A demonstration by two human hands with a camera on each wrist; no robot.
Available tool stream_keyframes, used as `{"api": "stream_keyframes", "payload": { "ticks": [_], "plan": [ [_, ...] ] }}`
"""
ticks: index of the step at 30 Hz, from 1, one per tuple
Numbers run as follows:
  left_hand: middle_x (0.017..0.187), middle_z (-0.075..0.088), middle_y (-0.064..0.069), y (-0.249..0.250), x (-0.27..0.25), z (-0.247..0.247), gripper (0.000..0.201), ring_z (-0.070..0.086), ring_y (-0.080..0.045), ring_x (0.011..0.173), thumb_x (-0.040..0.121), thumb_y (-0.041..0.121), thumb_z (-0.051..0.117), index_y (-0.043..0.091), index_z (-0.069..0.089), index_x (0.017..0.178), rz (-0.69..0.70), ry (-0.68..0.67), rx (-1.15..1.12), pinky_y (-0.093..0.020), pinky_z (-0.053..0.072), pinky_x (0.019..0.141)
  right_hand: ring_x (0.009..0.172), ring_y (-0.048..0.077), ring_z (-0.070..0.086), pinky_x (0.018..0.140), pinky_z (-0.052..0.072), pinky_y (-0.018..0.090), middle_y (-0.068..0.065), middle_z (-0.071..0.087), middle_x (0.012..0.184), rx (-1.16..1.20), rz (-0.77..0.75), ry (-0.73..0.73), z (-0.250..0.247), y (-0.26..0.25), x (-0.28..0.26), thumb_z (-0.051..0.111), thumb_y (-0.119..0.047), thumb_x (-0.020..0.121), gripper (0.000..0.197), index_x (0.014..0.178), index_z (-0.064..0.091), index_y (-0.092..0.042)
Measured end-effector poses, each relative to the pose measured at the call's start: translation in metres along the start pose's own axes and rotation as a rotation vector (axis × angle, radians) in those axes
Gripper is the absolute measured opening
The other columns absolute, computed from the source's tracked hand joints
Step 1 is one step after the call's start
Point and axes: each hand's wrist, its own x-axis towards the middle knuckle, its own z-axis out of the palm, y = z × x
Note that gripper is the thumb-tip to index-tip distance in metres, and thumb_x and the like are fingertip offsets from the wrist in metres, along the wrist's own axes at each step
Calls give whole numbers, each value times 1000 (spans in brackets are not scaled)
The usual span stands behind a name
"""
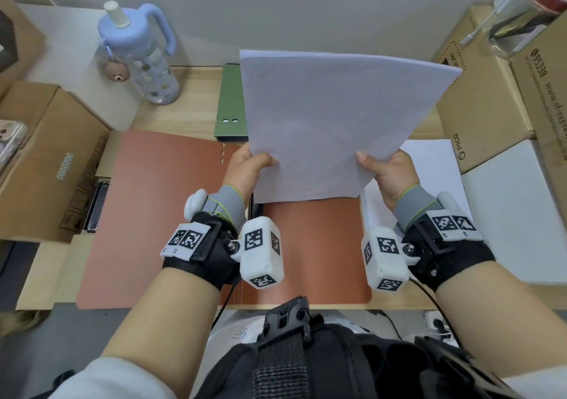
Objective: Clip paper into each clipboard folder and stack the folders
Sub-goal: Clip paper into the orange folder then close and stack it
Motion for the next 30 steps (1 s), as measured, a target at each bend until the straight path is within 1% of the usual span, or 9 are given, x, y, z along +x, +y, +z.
{"api": "stream_keyframes", "payload": {
  "ticks": [3,8,12,15,18,20,23,25,30],
  "plan": [
    [58,68,17,-5,-3,1,22,62,3,54,68,1,55,19,61,80,9,-16,4,-10,47,52,77,-2,68,71,52,13,-14,70,85,-13,5,10,-1,3,-2,62,3,84,24,94,63,-20],
    [64,70,17,-7,-3,0,23,64,1,61,63,13,54,21,63,82,-41,4,-19,-13,50,60,74,-3,68,70,51,12,-17,72,76,-40,18,39,1,1,-4,63,1,85,23,90,64,-22],
    [73,69,15,-2,0,1,13,63,1,60,75,15,60,24,63,84,-62,-11,41,-16,48,58,60,-8,64,61,50,9,-11,66,81,-122,-2,103,2,-5,-2,61,-2,87,15,91,62,-16],
    [96,67,1,-6,4,2,13,65,-11,80,95,16,49,17,60,102,-133,-24,101,-28,52,81,64,4,61,61,51,16,-2,64,84,-234,16,124,1,-3,-3,61,-4,88,18,105,63,-7],
    [124,61,-4,-9,2,1,50,58,-22,114,90,51,43,16,56,124,-237,3,205,-37,41,107,72,18,61,72,52,26,5,64,93,-271,89,137,0,4,-6,59,-1,87,20,104,64,-9],
    [111,64,-3,-12,2,-3,57,61,-23,105,92,58,33,14,60,116,-309,35,251,-34,43,100,84,23,61,83,51,34,8,64,98,-272,156,152,-2,11,-7,60,0,86,23,108,64,-8],
    [78,60,-3,-21,3,-15,40,57,-17,68,102,38,30,12,56,84,-390,36,356,-25,47,67,95,27,62,93,50,42,10,65,105,-301,261,156,-7,23,-9,61,-3,87,29,115,63,-5],
    [77,58,-6,-27,1,-25,25,51,-13,61,100,23,39,12,49,81,-427,20,555,-21,40,56,101,31,62,97,49,46,13,65,112,-335,325,145,-11,32,-11,62,-5,86,32,118,62,-4],
    [71,56,-5,-35,0,-33,25,54,-23,66,89,28,59,11,50,73,-518,-74,1116,-26,44,63,107,35,63,98,48,49,18,65,118,-389,445,107,-13,52,-16,65,-7,85,33,117,62,-4]
  ]
}}
